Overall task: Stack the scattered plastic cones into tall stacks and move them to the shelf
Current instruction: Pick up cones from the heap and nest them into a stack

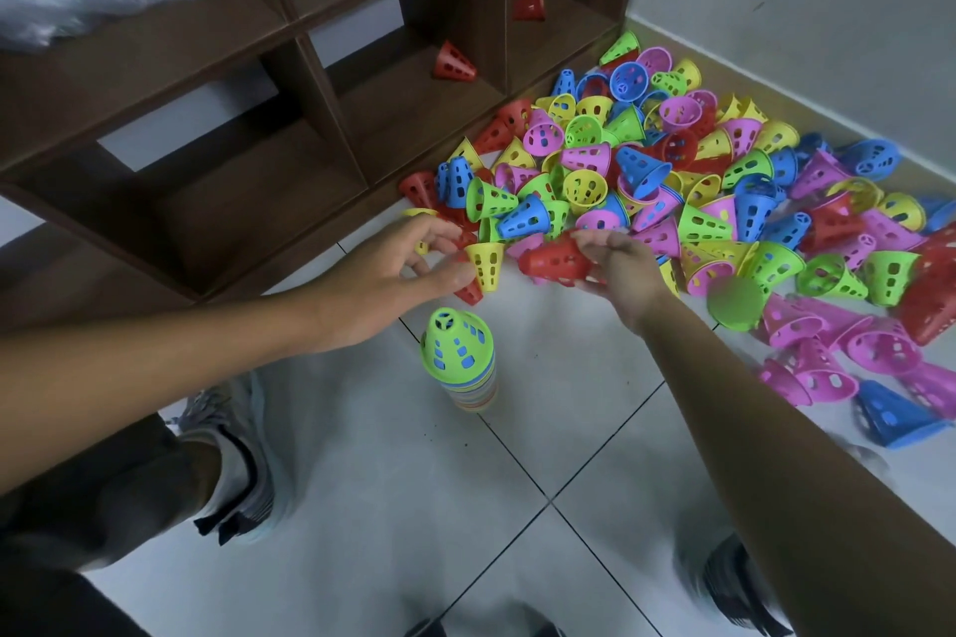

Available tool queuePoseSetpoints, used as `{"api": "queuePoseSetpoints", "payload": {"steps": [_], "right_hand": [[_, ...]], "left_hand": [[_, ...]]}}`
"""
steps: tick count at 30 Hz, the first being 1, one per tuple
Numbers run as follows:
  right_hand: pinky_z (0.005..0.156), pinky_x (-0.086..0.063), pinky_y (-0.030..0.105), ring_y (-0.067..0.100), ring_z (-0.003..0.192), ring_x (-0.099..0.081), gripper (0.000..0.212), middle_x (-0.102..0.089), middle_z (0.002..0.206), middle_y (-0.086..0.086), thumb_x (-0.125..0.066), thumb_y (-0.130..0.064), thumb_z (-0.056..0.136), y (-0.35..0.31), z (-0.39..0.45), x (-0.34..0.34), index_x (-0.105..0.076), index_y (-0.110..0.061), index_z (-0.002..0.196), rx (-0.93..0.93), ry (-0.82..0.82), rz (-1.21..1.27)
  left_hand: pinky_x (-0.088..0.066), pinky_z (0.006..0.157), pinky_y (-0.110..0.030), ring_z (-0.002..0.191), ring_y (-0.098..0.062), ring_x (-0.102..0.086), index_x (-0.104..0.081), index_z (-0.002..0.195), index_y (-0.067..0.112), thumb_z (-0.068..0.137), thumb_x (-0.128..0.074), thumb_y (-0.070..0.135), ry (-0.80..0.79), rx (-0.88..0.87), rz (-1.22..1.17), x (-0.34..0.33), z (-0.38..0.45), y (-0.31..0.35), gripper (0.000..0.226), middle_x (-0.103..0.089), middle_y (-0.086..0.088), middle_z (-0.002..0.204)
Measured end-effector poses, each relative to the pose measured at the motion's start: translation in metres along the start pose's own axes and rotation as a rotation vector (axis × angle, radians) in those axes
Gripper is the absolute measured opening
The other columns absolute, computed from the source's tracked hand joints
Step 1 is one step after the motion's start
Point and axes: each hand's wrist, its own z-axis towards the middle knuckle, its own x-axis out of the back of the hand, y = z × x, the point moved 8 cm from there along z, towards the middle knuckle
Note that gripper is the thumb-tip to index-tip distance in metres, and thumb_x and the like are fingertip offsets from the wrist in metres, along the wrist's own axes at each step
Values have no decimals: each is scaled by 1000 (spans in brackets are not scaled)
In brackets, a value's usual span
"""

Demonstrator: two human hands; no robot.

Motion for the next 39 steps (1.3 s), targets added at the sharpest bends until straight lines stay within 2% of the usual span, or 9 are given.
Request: {"api": "queuePoseSetpoints", "payload": {"steps": [7, 12, 18, 22, 29, 32, 34, 36, 39], "right_hand": [[68, -58, 28, 18, 94, -72, 20, -73, 110, 1, -52, -20, 104, -77, -33, -70, -69, -16, 114, 104, -285, 208], [63, -60, 26, 20, 77, -72, 22, -74, 97, 5, -47, -14, 104, -103, -58, -107, -64, -6, 117, 134, -462, 350], [61, -59, 25, 22, 76, -72, 25, -71, 104, 11, -47, -20, 104, -103, -75, -131, -64, -6, 116, 99, -622, 355], [62, -60, 26, 24, 76, -72, 25, -71, 103, 10, -48, -20, 104, -102, -77, -136, -66, -8, 116, 124, -641, 257], [82, -60, 37, 28, 101, -72, 26, -74, 108, 7, -55, -29, 102, -71, -24, -70, -61, -13, 122, 85, -254, -98], [91, -56, 42, 33, 105, -68, 10, -71, 105, 8, -56, -18, 101, -43, 5, -21, -64, -14, 105, 39, -10, -180], [93, -55, 33, 29, 100, -64, 11, -68, 108, 7, -58, -13, 98, -25, 20, 6, -66, -11, 106, 30, 93, -414], [85, -52, 21, 29, 101, -60, 32, -64, 119, 7, -61, -21, 95, -11, 27, 29, -63, -8, 124, 64, 174, -635], [106, -43, 44, 38, 125, -50, 57, -54, 138, 20, -62, -47, 87, 17, 33, 59, -56, -22, 138, 3, 250, -806]], "left_hand": [[-43, 99, -19, 121, 4, -53, -31, 156, 35, 70, -55, 81, 1, 24, 4, 12, 7, -6, 101, -43, 22, 149], [-41, 76, 0, 101, 13, -58, -49, 132, 48, 85, -62, 56, 94, -53, -40, 23, 6, 15, 50, -55, 46, 113], [-48, 81, -10, 94, 6, -65, -56, 123, 33, 91, -72, 22, 201, -132, -250, 32, 8, 17, 37, -69, 12, 105], [-45, 75, -12, 77, 4, -61, -65, 100, 25, 95, -66, 30, 253, -116, -238, 36, 6, 13, 8, -69, 17, 81], [-51, 84, -20, 91, -5, -70, -71, 99, 21, 76, -65, 57, 211, -86, -233, 25, -6, 11, 42, -76, 9, 93], [-54, 96, -37, 102, -11, -70, -71, 111, 21, 79, -64, 60, 148, -67, -114, 16, -13, 10, 51, -76, 6, 104], [-55, 96, -45, 103, -12, -70, -72, 111, 23, 81, -65, 62, 107, -58, -58, 9, -17, 7, 50, -76, 7, 106], [-56, 92, -40, 100, -10, -70, -73, 108, 25, 81, -65, 61, 49, -50, -11, 2, -22, 6, 45, -75, 10, 104], [-52, 85, -20, 102, 0, -66, -72, 104, 27, 88, -67, 51, -30, -84, 91, -10, -28, 8, 30, -72, 16, 105]]}}
